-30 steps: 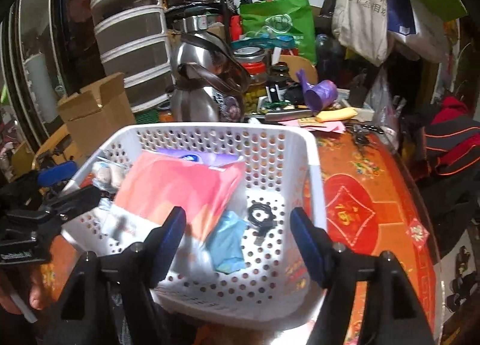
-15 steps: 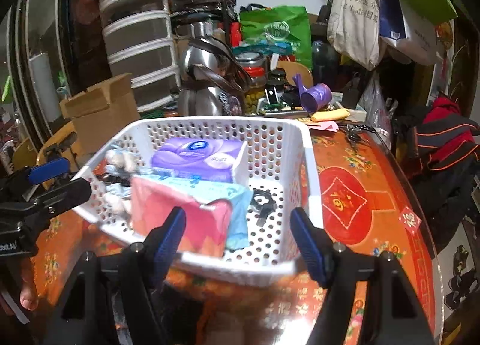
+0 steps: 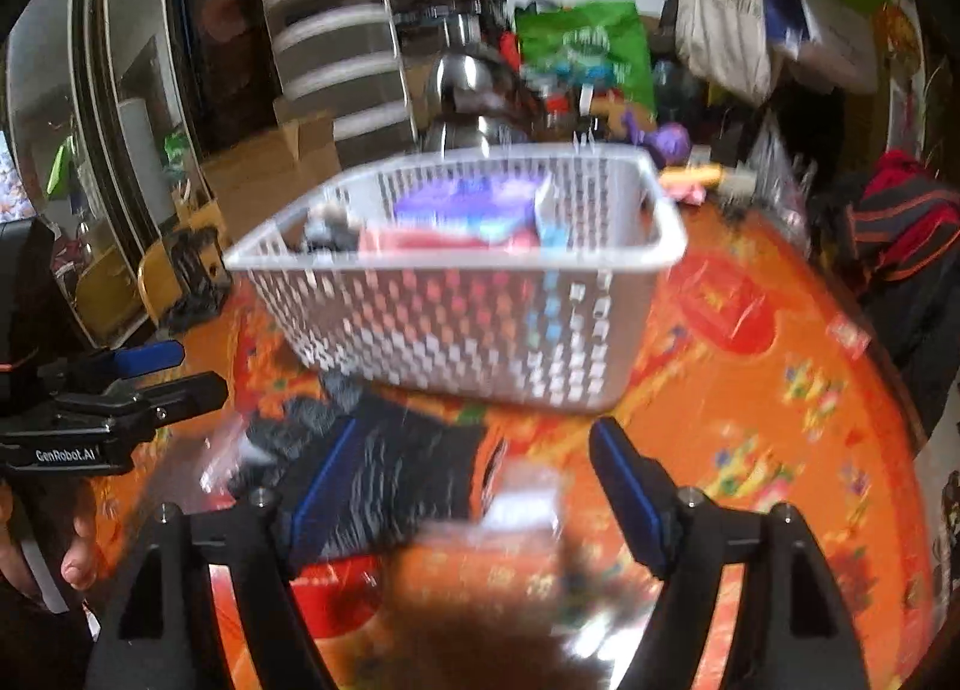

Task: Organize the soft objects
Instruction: 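Move both tools from the basket to the black knit gloves, then grasp the black gloves with both tools near the orange cuff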

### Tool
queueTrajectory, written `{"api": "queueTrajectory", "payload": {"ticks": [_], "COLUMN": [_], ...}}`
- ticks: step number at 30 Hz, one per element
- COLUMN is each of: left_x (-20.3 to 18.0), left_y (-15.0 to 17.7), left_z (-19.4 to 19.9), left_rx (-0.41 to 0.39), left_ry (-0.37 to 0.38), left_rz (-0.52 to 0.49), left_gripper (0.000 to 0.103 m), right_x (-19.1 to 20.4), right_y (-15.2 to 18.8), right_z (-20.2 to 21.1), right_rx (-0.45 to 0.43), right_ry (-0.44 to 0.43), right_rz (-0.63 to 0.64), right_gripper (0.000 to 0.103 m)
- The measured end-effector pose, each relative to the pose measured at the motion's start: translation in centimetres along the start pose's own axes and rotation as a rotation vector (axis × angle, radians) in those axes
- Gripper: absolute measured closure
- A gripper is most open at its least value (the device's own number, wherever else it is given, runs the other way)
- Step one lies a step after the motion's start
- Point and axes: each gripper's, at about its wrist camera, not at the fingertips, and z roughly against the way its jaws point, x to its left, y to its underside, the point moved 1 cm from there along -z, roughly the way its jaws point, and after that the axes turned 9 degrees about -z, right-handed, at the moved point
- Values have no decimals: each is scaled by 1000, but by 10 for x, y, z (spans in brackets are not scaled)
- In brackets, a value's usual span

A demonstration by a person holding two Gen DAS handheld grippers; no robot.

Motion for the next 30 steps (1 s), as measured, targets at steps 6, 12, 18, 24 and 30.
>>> {"api": "queueTrajectory", "payload": {"ticks": [6, 12, 18, 24, 30], "left_x": [13, 9, 6, 4, 9], "left_y": [22, 25, 27, 23, 24], "left_z": [-43, -64, -75, -71, -60], "left_rx": [107, 157, 181, 150, 111], "left_ry": [65, 82, 86, 41, 28], "left_rz": [69, 66, 77, 59, 63], "left_gripper": [13, 13, 30, 54, 68], "right_x": [-5, -2, 4, 7, 15], "right_y": [12, 14, 20, 23, 29], "right_z": [-31, -43, -52, -54, -50], "right_rx": [79, 102, 137, 133, 104], "right_ry": [16, -14, -31, -33, -14], "right_rz": [-12, 0, 30, 47, 84], "right_gripper": [25, 36, 59, 64, 70]}}
